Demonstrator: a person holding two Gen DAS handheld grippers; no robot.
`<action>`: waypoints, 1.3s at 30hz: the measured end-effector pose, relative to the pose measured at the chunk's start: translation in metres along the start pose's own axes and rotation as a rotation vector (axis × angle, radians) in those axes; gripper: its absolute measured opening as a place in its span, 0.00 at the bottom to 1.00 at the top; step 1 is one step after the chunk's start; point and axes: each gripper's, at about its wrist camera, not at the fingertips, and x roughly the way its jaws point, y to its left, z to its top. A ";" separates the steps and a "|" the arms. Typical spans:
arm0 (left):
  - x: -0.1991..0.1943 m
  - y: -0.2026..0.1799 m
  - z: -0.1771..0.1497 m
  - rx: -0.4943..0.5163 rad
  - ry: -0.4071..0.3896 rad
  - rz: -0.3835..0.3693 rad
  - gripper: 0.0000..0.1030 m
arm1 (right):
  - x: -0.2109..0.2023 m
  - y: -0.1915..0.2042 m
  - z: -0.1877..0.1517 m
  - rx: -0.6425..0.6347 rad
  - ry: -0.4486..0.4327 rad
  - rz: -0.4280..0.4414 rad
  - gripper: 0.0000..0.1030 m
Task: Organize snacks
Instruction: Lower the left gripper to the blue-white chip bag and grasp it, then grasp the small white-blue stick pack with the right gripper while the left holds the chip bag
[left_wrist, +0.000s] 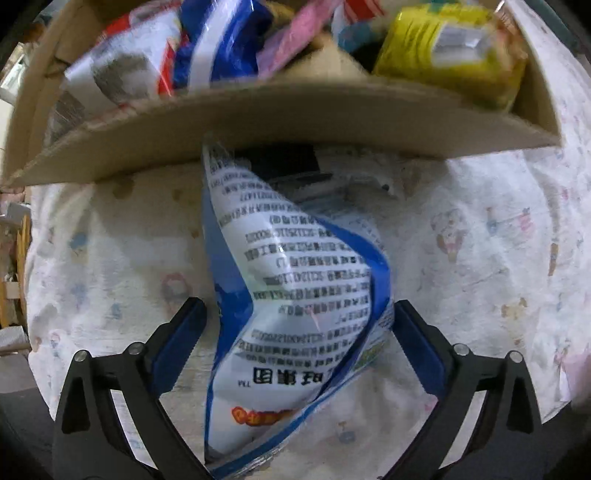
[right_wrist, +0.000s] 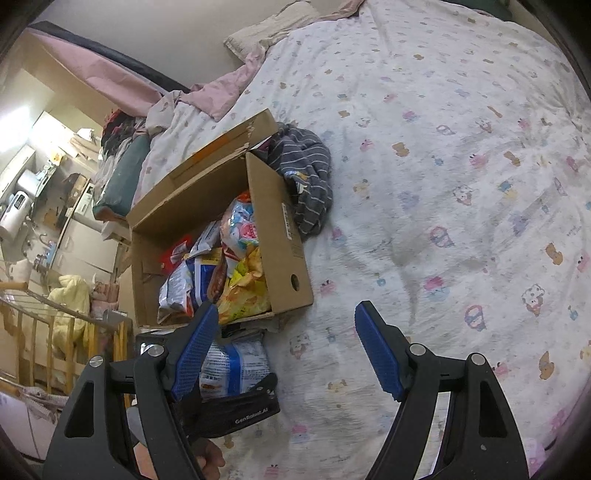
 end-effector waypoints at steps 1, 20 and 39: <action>0.001 0.000 0.000 0.002 -0.002 -0.012 0.95 | 0.001 0.001 0.000 -0.001 0.002 0.000 0.77; -0.065 0.043 -0.048 0.058 -0.051 -0.135 0.29 | 0.002 0.001 -0.011 -0.004 -0.004 -0.042 0.77; -0.107 0.161 -0.058 -0.101 -0.271 -0.197 0.29 | 0.128 0.074 -0.125 -0.363 0.041 -0.126 0.79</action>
